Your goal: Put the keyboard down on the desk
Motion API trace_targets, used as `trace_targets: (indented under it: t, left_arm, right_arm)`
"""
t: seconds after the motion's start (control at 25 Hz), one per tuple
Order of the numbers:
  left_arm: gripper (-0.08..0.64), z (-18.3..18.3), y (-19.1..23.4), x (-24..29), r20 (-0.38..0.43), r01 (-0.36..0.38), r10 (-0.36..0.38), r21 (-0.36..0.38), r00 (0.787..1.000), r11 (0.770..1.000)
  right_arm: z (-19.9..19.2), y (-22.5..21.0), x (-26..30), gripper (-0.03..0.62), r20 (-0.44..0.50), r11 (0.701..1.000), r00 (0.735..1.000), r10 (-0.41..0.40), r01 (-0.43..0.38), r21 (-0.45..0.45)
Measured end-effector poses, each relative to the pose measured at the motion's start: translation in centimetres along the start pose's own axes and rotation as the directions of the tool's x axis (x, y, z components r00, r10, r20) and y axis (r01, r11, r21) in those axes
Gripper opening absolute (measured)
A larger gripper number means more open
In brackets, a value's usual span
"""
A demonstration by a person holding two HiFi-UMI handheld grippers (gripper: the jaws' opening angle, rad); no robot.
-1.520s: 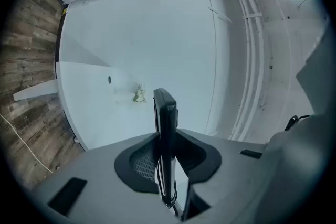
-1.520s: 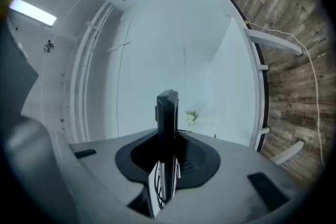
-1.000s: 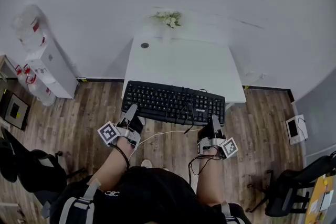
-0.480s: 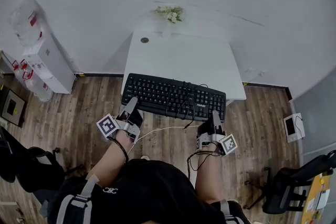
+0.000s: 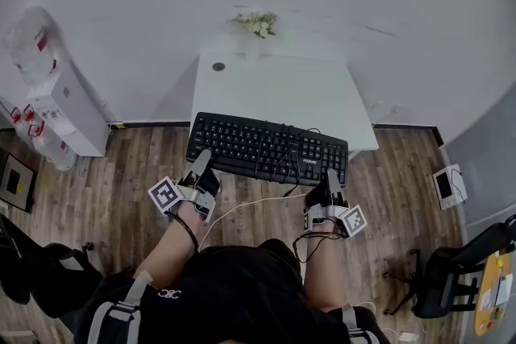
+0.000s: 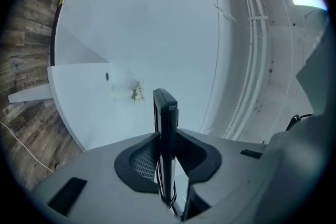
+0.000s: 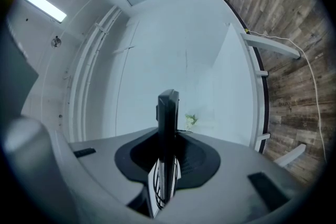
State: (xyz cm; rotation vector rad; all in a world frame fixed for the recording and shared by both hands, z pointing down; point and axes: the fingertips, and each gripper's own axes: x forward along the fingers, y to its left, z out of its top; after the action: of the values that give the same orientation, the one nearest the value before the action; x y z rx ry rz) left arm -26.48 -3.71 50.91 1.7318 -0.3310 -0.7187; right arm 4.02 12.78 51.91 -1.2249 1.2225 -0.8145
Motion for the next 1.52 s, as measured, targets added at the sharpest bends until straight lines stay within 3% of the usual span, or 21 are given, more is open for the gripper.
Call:
trace_targets:
  t: [0.68,1.08,1.52]
  left_arm:
    - [0.077,0.6,2.0,2.2,-0.005,0.009,-0.009,-0.008,1.000,1.000]
    - [0.076,0.8,5.4,10.3,-0.006,-0.003,0.002,-0.006,1.000,1.000]
    - [0.076,0.1,11.2,20.7,0.010,-0.065,0.065,-0.015,0.998,0.998]
  right_arm:
    - [1.0,-1.3,2.6,0.069,0.003,1.000,1.000,0.004,-0.004,-0.013]
    - [6.0,-4.8,9.3,0.069,0.003,1.000,1.000,0.001,-0.001,0.005]
    - [13.1,-11.0,17.8,0.069,-0.011,0.998,0.999,-0.043,0.044,0.051]
